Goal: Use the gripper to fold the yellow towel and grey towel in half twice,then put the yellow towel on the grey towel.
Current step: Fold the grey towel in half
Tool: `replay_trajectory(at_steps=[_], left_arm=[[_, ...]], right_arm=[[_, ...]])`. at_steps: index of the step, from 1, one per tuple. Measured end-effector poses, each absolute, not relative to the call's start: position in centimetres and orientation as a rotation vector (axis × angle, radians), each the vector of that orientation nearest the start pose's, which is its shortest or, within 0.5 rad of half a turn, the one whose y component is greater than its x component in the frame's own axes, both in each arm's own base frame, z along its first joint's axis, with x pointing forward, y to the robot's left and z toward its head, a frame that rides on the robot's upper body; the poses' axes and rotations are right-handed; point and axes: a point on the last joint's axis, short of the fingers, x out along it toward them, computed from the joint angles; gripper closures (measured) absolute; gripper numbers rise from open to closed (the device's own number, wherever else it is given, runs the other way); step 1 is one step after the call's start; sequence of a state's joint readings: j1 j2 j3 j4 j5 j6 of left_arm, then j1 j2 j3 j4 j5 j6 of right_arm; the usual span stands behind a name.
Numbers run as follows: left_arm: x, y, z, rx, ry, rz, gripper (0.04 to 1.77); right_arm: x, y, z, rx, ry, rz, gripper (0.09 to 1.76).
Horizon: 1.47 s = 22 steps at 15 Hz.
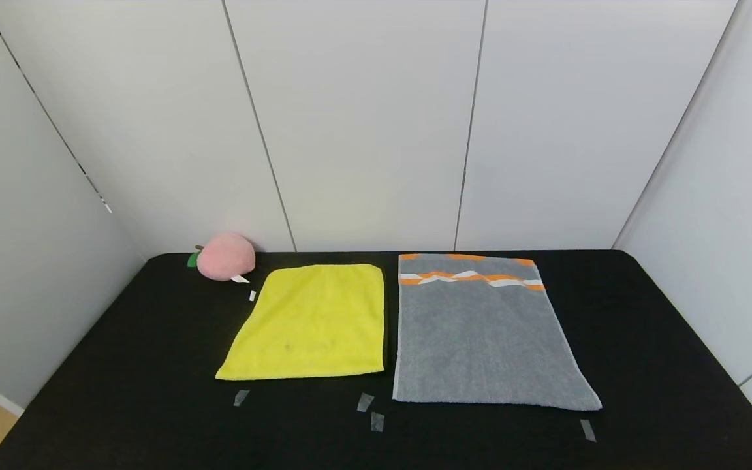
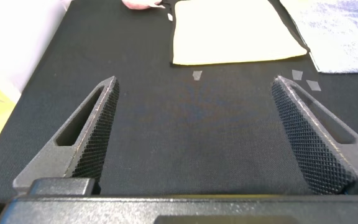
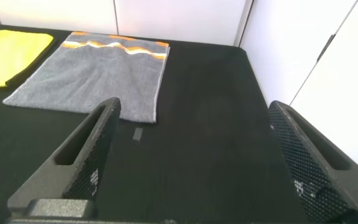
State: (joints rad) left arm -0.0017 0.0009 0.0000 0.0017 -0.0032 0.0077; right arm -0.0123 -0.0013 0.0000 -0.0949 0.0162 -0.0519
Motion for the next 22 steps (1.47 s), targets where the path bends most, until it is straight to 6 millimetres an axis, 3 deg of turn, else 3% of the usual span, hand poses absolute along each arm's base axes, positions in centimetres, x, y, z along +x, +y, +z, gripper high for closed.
replay_trajectory(at_steps=[22], left_arm=[[-2.27,0.01,7.57,-0.001,-0.001,0.001,0.09]], right_arm=[[-2.34,0.04,8.56,-0.032,-0.101,-0.008,0.14]])
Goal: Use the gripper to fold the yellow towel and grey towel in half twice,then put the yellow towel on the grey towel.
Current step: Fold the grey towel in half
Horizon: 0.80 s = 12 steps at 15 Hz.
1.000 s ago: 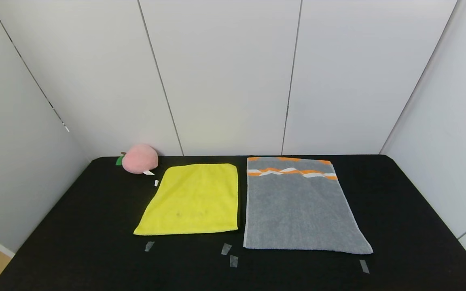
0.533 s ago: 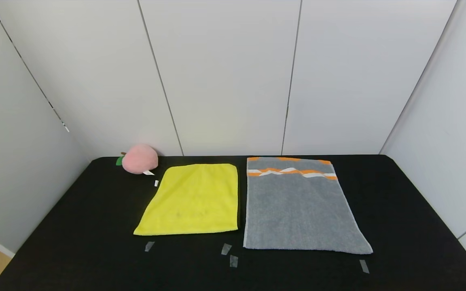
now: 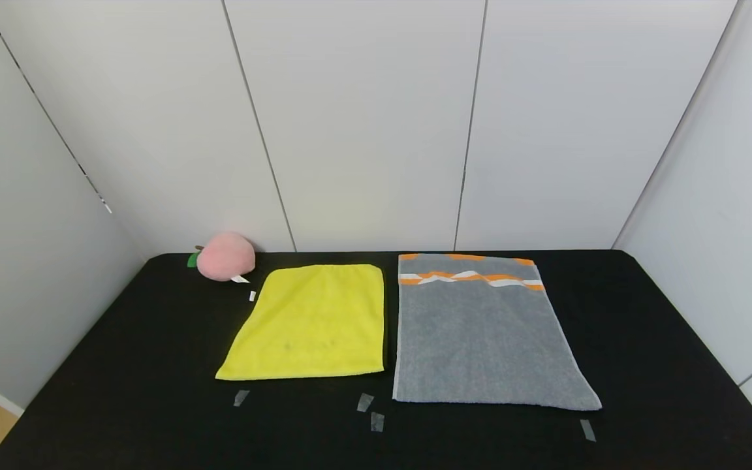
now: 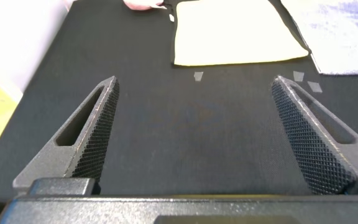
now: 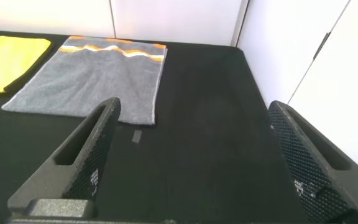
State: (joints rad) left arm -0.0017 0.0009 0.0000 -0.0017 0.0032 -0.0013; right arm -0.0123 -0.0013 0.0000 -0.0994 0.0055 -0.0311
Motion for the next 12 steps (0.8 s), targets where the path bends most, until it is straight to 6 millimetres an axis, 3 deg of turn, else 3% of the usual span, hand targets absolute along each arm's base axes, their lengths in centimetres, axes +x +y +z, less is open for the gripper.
replay_trajectory(at_steps=[2,5,9,12], left_arm=[[-2.3,0.0,8.0,-0.004,-0.028,-0.008,0.09],[-3.0,-0.1,10.0,-0.004,-0.093,-0.049,0.09],[-4.4,-0.2,14.4,0.002,-0.141,-0.086,0.09],[-3.9,-0.1,18.1,0.001,-0.121,-0.108,0.09]], right_arm=[[-2.4,0.1,8.5,-0.022,-0.092,0.008,0.14],[-3.0,0.1,10.2,-0.02,-0.104,0.022,0.14],[-3.5,0.1,14.3,-0.02,-0.114,0.014,0.14],[-2.7,0.2,18.0,-0.021,-0.103,0.007,0.14]])
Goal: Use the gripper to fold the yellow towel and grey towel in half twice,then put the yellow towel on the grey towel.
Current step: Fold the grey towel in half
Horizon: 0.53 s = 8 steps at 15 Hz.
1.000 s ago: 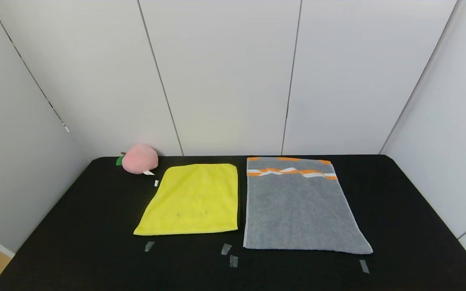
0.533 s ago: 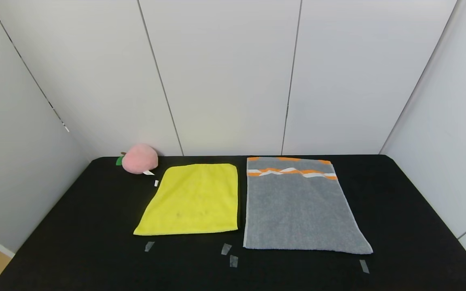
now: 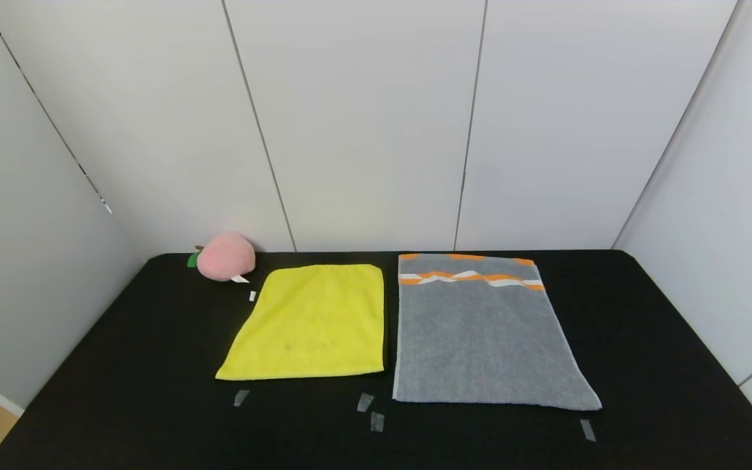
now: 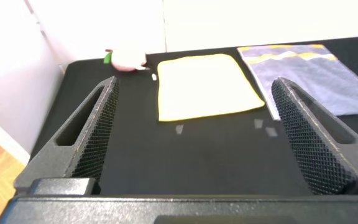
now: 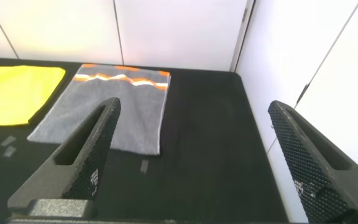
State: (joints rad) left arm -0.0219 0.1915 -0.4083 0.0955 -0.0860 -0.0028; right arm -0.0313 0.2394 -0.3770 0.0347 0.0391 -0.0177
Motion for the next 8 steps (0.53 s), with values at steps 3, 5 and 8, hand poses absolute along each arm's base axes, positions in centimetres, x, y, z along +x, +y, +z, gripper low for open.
replay_trajectory(at_steps=[3,5,8], left_arm=[[-1.9,0.0,21.5,-0.003,-0.062,-0.159,0.09],[0.1,-0.2,23.5,0.0,-0.01,-0.208,0.09],[4.3,-1.0,25.8,0.018,0.089,-0.251,0.09]], right_arm=[[-0.7,0.1,21.5,-0.02,-0.057,0.005,0.14],[1.2,0.1,23.0,-0.018,-0.004,0.006,0.14],[4.8,0.0,24.4,-0.014,0.098,0.015,0.14]])
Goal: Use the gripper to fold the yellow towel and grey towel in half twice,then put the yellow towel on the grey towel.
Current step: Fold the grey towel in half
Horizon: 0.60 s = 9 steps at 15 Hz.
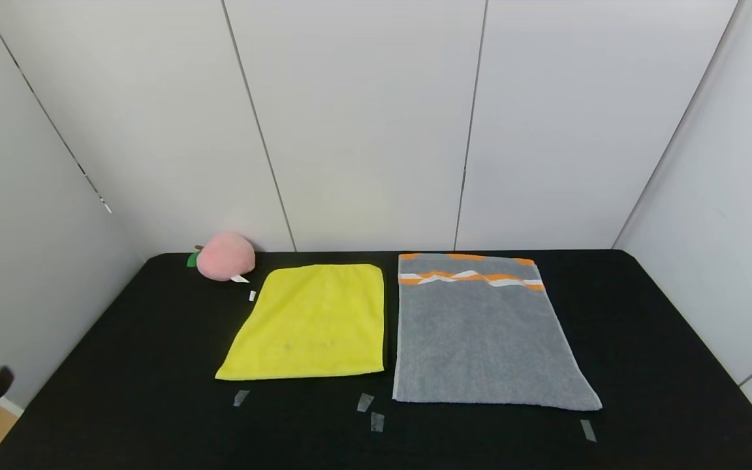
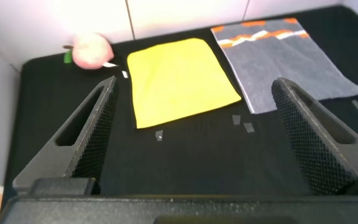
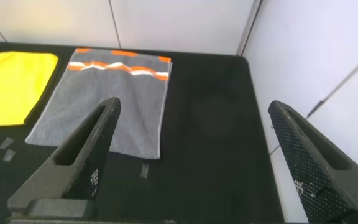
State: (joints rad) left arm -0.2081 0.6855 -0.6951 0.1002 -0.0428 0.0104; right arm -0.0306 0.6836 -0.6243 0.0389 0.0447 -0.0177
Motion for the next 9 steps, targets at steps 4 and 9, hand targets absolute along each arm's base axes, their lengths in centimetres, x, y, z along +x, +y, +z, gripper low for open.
replay_trajectory(at_steps=[4,9], left_arm=[[11.1,-2.9,27.3,0.052,0.234,-0.279,0.09],[19.1,-7.6,25.9,0.116,0.423,-0.313,0.09]], right_arm=[[10.4,-0.2,25.2,0.008,0.248,0.019,0.14],[16.7,-0.3,23.6,0.045,0.476,0.014,0.14]])
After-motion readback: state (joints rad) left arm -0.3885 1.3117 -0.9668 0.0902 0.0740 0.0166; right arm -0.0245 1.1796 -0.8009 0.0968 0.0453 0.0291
